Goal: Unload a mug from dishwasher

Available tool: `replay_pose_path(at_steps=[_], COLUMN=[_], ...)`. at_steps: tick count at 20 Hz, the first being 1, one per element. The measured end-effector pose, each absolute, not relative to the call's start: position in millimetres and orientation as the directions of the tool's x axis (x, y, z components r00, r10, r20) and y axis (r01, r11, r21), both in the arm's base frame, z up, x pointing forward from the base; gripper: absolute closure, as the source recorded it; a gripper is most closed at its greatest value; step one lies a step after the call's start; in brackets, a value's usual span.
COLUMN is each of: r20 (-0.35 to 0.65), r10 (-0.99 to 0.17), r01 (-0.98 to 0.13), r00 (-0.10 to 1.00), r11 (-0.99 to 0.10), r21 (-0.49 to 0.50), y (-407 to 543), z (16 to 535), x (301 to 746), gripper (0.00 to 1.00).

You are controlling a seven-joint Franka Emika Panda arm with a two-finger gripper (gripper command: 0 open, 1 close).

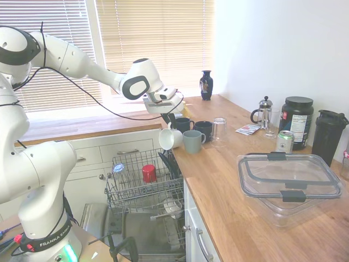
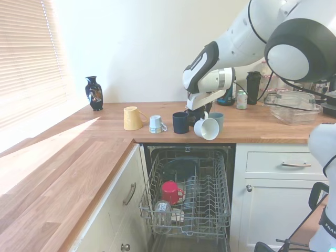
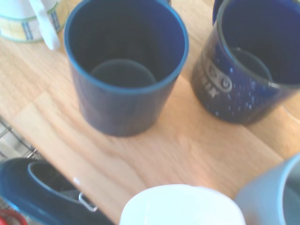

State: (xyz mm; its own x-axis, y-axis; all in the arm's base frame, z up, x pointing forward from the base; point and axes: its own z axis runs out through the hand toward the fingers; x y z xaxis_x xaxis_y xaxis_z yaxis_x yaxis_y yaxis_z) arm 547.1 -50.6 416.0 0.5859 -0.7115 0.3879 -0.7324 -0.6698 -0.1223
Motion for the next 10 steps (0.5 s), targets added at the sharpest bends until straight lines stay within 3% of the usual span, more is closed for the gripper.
replay_pose_path(at_steps=[10], r20=[0.404], r10=[-0.704], r01=[-0.734], r00=[0.584], r11=[-0.671], r21=[-0.108], y=[-48.5], z=[416.3], x=[596.9], gripper=[1.0])
